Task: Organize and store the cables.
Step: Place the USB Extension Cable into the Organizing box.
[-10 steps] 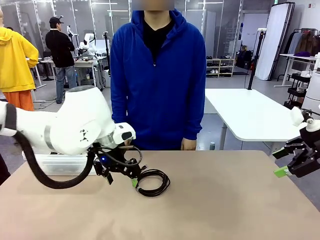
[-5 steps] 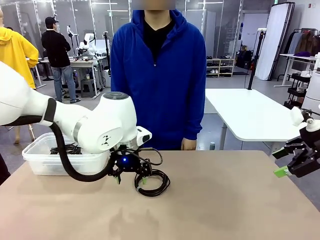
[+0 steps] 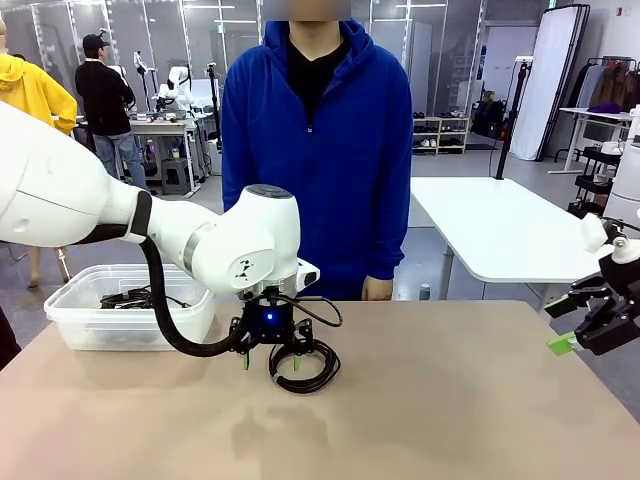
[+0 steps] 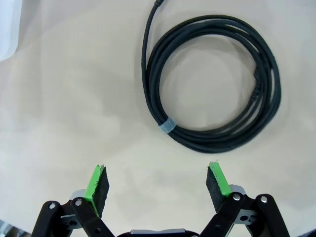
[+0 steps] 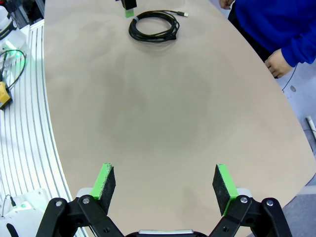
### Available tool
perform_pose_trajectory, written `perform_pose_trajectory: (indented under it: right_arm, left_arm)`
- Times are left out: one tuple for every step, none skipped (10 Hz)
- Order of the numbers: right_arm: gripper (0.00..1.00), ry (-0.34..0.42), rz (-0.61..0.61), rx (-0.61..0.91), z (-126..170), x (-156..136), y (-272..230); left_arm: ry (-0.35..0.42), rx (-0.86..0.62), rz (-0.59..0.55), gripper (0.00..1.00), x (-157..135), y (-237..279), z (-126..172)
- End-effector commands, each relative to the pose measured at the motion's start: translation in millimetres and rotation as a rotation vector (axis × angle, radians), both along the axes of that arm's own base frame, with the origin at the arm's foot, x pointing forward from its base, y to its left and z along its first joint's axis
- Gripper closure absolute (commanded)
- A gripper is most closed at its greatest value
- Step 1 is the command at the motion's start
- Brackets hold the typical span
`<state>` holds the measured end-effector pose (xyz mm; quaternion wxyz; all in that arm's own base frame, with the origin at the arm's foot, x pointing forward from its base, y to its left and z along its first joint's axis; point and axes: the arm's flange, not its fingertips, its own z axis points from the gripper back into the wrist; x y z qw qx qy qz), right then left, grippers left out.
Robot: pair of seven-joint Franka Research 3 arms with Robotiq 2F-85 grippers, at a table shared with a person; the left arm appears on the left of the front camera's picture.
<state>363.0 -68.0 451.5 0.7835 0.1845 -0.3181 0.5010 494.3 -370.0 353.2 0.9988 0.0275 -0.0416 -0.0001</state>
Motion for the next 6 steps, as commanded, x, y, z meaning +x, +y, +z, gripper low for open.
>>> perform_pose_trajectory:
  right_arm:
    - [0.0, -0.005, 0.01, 0.007, -0.6, 0.2, -1.2]
    - [0.0, -0.005, 0.01, 0.007, -0.6, 0.2, -1.2]
    - [0.0, -0.005, 0.01, 0.007, -0.6, 0.2, -1.2]
    - [0.0, -0.005, 0.01, 0.007, -0.6, 0.2, -1.2]
    - [0.0, -0.005, 0.01, 0.007, -0.6, 0.2, -1.2]
    - [0.0, -0.005, 0.01, 0.007, -0.6, 0.2, -1.2]
  left_arm:
    - [0.014, 0.024, 0.056, 0.0, 13.3, -10.2, -2.9]
    - [0.013, 0.064, 0.09, 0.0, 20.9, -9.4, -9.8]
    - [0.028, 0.056, 0.093, 0.0, 24.4, -8.3, -15.1]
    - [0.049, 0.028, 0.086, 0.0, 27.4, -7.0, -22.3]
    - [0.069, 0.005, 0.09, 0.0, 29.5, -4.2, -29.2]
    - [0.072, -0.02, 0.098, 0.0, 33.1, 0.9, -34.2]
